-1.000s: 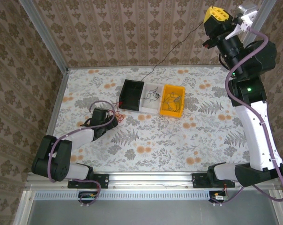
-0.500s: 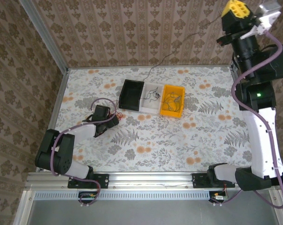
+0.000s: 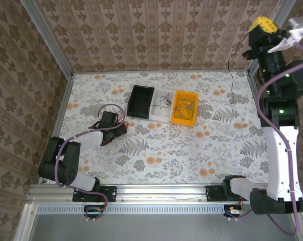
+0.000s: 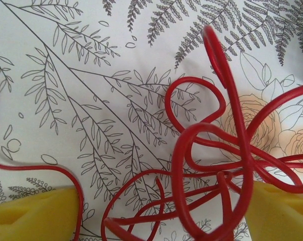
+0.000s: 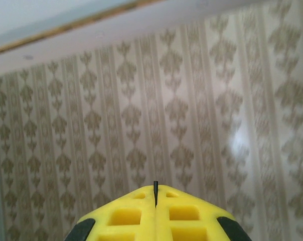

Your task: Untangle the cables

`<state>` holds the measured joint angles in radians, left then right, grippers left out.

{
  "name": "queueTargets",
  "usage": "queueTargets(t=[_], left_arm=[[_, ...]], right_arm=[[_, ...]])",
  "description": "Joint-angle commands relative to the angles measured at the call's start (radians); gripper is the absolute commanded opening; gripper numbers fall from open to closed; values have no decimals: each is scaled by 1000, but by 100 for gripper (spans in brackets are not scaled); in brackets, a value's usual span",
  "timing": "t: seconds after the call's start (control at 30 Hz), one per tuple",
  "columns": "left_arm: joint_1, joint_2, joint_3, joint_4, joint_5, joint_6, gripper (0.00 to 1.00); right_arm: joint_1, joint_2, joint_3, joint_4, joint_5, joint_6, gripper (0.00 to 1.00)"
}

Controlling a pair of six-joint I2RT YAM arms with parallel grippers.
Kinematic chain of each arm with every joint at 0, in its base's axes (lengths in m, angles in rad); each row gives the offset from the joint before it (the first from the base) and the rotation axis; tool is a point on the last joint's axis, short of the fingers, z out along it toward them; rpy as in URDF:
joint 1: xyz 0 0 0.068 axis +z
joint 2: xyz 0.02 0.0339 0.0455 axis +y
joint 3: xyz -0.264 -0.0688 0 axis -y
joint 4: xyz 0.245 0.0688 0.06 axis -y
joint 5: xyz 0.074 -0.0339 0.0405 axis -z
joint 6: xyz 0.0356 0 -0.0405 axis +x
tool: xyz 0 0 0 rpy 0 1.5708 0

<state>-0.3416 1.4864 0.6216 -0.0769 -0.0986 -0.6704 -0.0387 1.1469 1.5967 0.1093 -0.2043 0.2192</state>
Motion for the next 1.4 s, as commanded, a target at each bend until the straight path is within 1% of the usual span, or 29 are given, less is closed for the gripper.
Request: queueTargets(t=[0.0,0.03,0.2,0.37,0.47,0.57,0.63,0.73,0.8,1.03,1.2,1.27,1.37], left_arm=[[-26,78,-20,68,171,52,82],[-36,81,-16,73,180,62,80],[-71,100,11,80,205,100,50],[-87,111,24,77,202,109,19],[-88,111,23,76,192,109,10],[-92,113,21,75,184,107,7],[-94,115,19,77,182,106,4],[-97,116,20,73,178,109,3],[-99,111,18,70,173,112,0],[-100,108,4,85,177,118,0],[-99,119,1,95,184,119,0],[-100,124,1,98,185,120,0],[-100,126,1,100,186,120,0]], right_arm=[[27,-9,-37,-41,-42,31,0],[31,-8,-35,-46,-31,18,0],[33,31,78,-67,5,-53,0],[33,132,245,-48,-37,-57,0],[39,200,337,-19,-73,-15,0],[75,279,411,-12,-104,13,0],[110,329,446,-26,-105,8,0],[153,407,497,-60,-113,-3,0],[177,458,543,-88,-105,-23,0],[236,604,821,-171,-76,-99,0],[249,700,1049,-228,-73,-108,0],[254,723,1097,-228,-73,-104,0],[262,737,1110,-210,-77,-97,0]])
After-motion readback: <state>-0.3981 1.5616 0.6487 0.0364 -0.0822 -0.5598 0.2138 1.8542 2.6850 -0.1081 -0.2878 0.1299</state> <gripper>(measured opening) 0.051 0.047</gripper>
